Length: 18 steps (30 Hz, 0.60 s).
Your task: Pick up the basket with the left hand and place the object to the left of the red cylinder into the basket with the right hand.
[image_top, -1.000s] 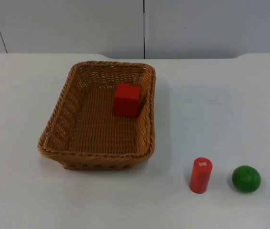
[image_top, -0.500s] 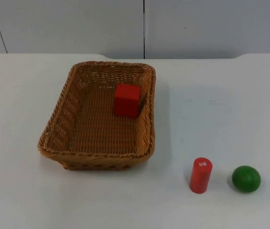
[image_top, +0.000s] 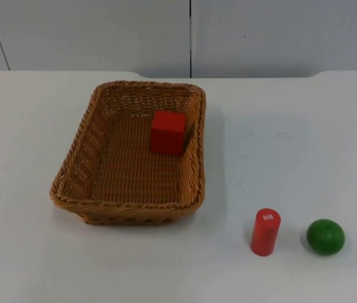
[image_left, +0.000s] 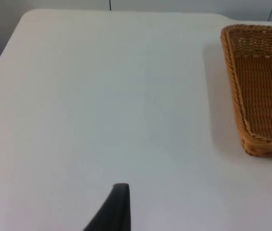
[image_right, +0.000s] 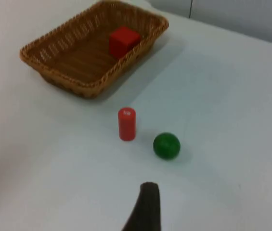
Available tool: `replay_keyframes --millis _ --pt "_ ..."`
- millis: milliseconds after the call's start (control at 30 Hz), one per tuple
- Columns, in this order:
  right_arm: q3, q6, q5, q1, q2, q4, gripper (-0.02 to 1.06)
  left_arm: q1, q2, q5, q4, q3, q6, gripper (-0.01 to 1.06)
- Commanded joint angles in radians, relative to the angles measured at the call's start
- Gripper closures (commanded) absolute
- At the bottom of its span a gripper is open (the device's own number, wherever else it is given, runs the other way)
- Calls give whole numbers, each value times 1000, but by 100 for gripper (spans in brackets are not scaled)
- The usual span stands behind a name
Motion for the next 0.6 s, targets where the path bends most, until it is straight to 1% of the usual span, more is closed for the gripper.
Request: replay_keyframes --millis 0,33,133,567 --pt "36 9 -17 -1 -3 -4 33 -6 -3 -1 10 4 -7 0" --pt "40 16 -37 -1 -3 -1 33 -6 -3 -1 10 4 -7 0" --pt "47 26 -48 -1 -3 -3 33 -6 -3 -1 15 4 -7 0" --pt "47 25 -48 -1 -3 -3 33 -6 -3 -1 16 4 -7 0"
